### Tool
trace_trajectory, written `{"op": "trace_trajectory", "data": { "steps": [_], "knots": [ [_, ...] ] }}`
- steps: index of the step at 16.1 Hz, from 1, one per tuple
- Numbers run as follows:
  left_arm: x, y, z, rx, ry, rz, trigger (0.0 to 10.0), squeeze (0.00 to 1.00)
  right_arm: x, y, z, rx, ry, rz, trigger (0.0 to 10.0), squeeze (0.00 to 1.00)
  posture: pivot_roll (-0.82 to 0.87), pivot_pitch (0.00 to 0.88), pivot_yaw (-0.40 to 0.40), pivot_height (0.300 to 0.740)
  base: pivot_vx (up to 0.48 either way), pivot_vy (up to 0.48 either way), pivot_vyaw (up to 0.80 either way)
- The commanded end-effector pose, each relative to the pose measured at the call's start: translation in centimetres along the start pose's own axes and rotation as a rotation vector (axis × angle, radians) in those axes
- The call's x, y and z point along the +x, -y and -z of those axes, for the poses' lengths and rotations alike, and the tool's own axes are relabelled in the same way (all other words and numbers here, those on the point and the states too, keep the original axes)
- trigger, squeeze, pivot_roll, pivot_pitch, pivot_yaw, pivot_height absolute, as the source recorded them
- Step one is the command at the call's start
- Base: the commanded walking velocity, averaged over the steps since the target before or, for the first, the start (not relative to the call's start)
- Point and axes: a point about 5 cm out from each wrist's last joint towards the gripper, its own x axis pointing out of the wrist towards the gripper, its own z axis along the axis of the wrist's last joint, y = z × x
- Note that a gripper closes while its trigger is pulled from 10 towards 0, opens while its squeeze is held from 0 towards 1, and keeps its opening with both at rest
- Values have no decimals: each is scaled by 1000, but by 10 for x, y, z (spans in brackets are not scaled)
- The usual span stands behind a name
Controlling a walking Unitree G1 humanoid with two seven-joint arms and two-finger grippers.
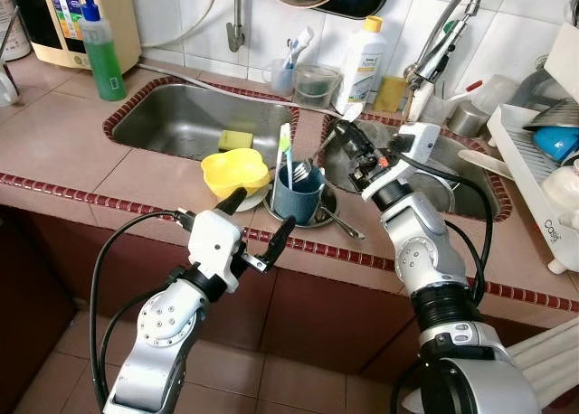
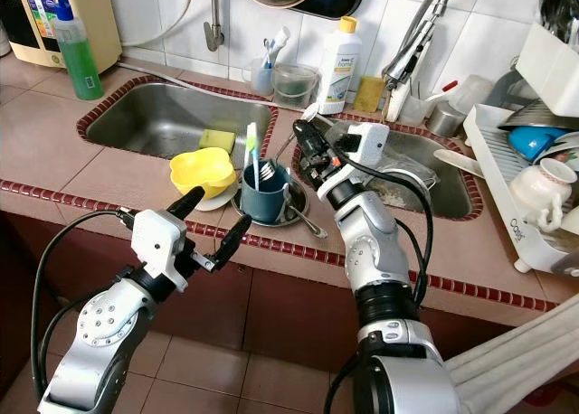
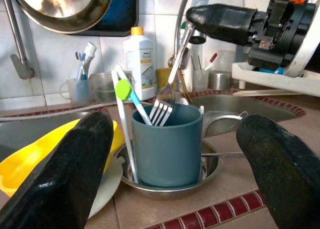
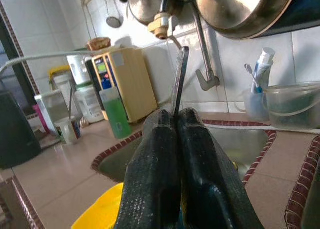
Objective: Kitchen organization
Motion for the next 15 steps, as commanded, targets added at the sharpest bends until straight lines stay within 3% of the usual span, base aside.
{"op": "trace_trajectory", "data": {
  "steps": [1, 6, 15],
  "knots": [
    [3, 2, -3, 8, 9, 12, 10000, 0, -3, 4, -4, -45, -15, 15, 10000, 0, 20, 0, -124, 740, 0, 0, 0],
    [4, 1, -4, 11, 8, 16, 10000, 0, -4, 11, 7, -207, -155, 64, 10000, 0, 19, 0, -118, 740, 0, 0, 0],
    [1, 3, -4, 9, 4, 21, 10000, 0, 11, -10, -25, -267, -75, -66, 10000, 0, 20, 0, -116, 740, 0, 0, 0]
  ]
}}
